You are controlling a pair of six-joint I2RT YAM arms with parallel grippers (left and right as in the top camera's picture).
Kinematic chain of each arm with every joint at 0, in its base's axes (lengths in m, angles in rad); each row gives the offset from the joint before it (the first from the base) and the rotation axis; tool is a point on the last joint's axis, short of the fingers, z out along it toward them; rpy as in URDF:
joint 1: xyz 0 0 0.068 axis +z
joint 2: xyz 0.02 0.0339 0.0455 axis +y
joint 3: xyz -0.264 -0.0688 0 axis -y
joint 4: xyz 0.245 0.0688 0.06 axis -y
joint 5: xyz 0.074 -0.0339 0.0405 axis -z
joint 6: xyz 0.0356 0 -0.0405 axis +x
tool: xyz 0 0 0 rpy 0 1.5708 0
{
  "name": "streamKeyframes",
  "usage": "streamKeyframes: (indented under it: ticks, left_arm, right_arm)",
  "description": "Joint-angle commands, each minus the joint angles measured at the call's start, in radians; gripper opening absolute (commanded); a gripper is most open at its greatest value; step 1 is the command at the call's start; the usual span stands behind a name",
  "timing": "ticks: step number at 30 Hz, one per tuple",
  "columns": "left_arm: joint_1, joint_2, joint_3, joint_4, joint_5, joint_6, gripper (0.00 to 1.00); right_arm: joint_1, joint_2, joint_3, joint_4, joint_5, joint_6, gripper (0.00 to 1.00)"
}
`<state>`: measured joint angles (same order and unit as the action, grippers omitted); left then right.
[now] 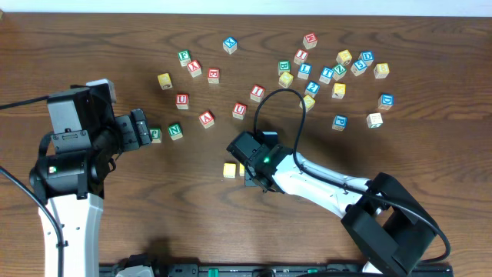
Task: Spell out CORL
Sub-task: 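Lower the R block beside the O block and align it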
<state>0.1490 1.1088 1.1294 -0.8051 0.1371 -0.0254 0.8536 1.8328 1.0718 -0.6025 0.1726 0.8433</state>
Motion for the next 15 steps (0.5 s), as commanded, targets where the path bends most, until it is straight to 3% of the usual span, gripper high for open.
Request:
streamKeyframes:
  ticks: [1, 15]
  left_arm:
    - [0.004, -0.005, 0.020, -0.002, 0.011, 0.006, 0.92]
    - [0.004, -0.005, 0.020, -0.002, 0.011, 0.006, 0.92]
  right_arm:
    - [0.005, 0.006, 0.021, 0.001, 0.009, -0.023, 0.35]
    - [0.005, 0.006, 0.021, 0.047, 0.009, -0.018, 0.33]
